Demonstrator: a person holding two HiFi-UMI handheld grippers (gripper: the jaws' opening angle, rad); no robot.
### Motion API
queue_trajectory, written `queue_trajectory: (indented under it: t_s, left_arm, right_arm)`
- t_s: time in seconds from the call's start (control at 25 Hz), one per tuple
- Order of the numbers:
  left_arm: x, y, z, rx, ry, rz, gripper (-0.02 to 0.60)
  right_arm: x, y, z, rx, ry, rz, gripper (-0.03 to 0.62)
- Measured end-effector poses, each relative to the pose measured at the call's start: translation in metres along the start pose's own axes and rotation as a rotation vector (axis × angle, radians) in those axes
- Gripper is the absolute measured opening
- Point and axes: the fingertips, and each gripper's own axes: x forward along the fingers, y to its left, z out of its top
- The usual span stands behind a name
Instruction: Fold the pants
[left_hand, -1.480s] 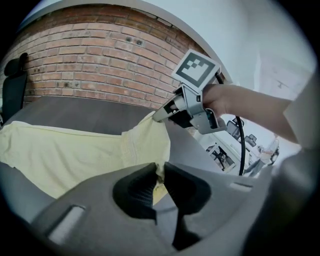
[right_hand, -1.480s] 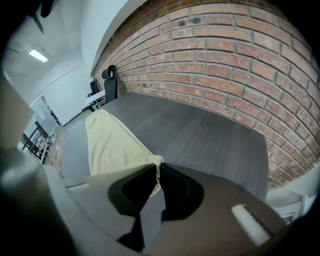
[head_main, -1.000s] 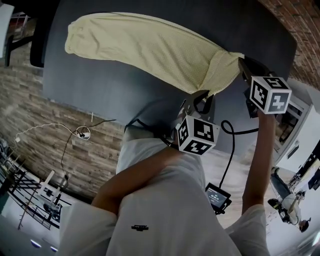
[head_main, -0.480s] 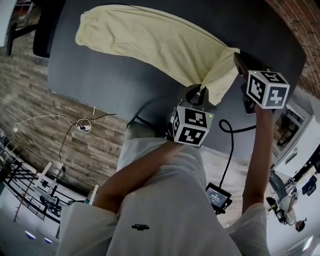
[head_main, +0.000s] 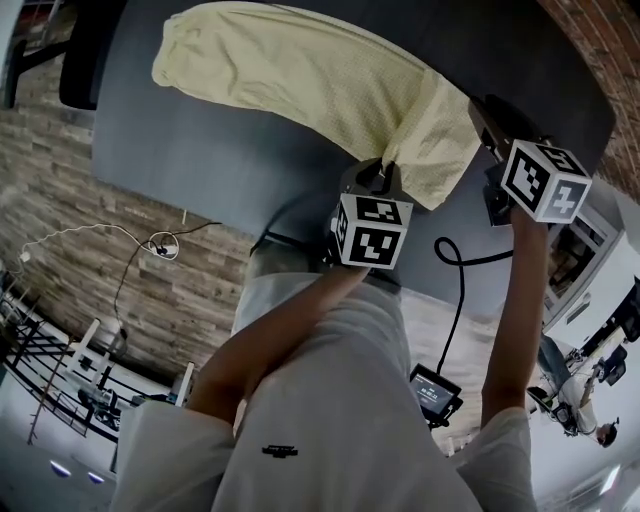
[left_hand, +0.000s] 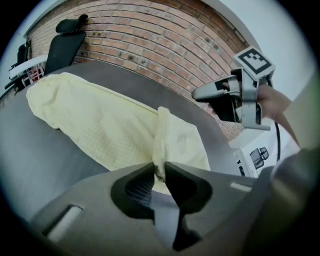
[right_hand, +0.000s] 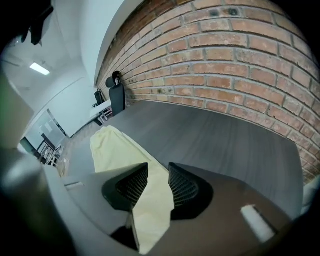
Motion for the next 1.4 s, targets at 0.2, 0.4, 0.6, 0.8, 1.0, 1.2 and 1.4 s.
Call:
queue_trajectory:
  t_s: [0.2, 0.4, 0.6, 0.8, 1.0, 1.2, 1.4]
  left_arm:
    - [-0.009, 0.014, 0.002, 0.086, -0.029, 0.097, 0.150]
    - [-0.022, -0.002, 0.014, 0.236, -0.123, 0.161, 0.178]
    - [-0.022, -0.049, 0.008, 0.335, -0.161, 0.134, 0.178]
    - [0.002, -0.097, -0.020, 0.434, -0.114, 0.071, 0.178]
    - [0.034, -0.128, -0.045, 0.549, -0.066, 0.081, 0.176]
    - [0.057, -0.126, -0.063, 0.594, -0.001, 0.144, 0.212]
    - [0.072, -0.116, -0.071, 0.633, 0.009, 0.221, 0.212]
  right_arm:
    - [-0.001, -0.010, -0.010, -0.013, 0.020, -0.039, 0.138]
    - [0.003, -0.025, -0.036, -0.034, 0.051, -0.051, 0.140]
    - [-0.002, -0.043, -0.063, -0.041, 0.088, -0.050, 0.146]
    - [-0.007, -0.066, -0.082, -0.028, 0.096, -0.051, 0.149]
    - [-0.002, -0.081, -0.102, -0.011, 0.120, 0.004, 0.163]
    - [0.014, -0.078, -0.109, 0.124, 0.124, 0.143, 0.195]
    - [0.029, -0.084, -0.120, 0.126, 0.171, 0.175, 0.241]
